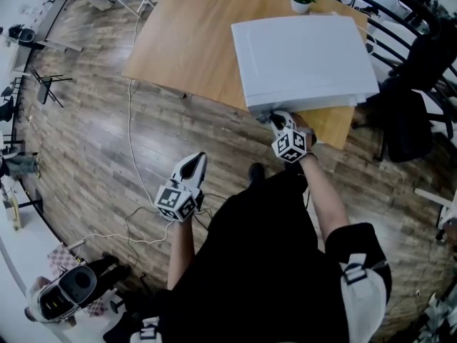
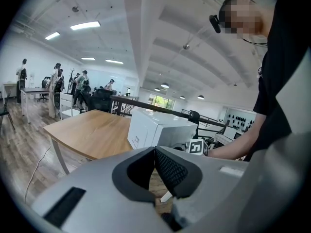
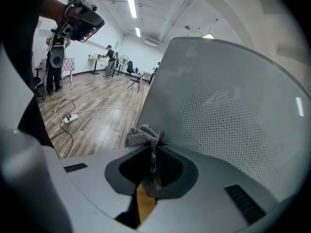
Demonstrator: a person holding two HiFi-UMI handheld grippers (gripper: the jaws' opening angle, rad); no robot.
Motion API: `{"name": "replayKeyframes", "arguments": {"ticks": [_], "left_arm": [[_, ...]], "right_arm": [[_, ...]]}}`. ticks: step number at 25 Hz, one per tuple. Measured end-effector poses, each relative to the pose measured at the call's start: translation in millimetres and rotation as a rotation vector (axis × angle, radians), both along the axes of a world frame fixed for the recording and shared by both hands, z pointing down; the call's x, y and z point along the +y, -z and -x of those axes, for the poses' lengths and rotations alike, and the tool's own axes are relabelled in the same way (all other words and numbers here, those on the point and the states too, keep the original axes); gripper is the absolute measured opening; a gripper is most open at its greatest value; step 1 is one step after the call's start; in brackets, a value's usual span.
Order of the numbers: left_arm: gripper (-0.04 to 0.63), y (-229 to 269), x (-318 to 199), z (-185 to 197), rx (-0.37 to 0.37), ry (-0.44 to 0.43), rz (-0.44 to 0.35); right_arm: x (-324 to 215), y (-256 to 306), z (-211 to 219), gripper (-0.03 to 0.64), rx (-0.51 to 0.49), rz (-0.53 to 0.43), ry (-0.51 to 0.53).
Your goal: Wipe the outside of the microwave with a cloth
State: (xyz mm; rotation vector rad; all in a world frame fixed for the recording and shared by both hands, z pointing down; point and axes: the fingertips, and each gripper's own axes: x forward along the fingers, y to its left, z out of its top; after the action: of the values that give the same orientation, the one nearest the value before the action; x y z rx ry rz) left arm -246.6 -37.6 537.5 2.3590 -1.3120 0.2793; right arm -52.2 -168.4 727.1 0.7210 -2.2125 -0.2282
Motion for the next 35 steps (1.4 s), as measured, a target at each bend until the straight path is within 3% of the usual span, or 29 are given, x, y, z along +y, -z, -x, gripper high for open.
{"name": "replayKeyframes", "arguments": {"ticks": [18, 27, 35], "left_arm": [[0.003, 14.6, -8.5, -60.6, 0.006, -0.001, 0.006], [0.003, 20.7, -3.2, -91.0, 0.009, 0.024, 0.015], [0.003, 23.8, 3.1, -118.5, 0.013, 0.073, 0.015]], "right_arm": [[-14.0, 2.3, -87.7, 0.032, 0.077, -0.022, -0.046], [-28.0, -1.7, -158.0, 0.032, 0.087, -0.005, -0.201], [-35.6, -4.6, -206.5, 0.032, 0.112, -0.010, -0.231]]}}
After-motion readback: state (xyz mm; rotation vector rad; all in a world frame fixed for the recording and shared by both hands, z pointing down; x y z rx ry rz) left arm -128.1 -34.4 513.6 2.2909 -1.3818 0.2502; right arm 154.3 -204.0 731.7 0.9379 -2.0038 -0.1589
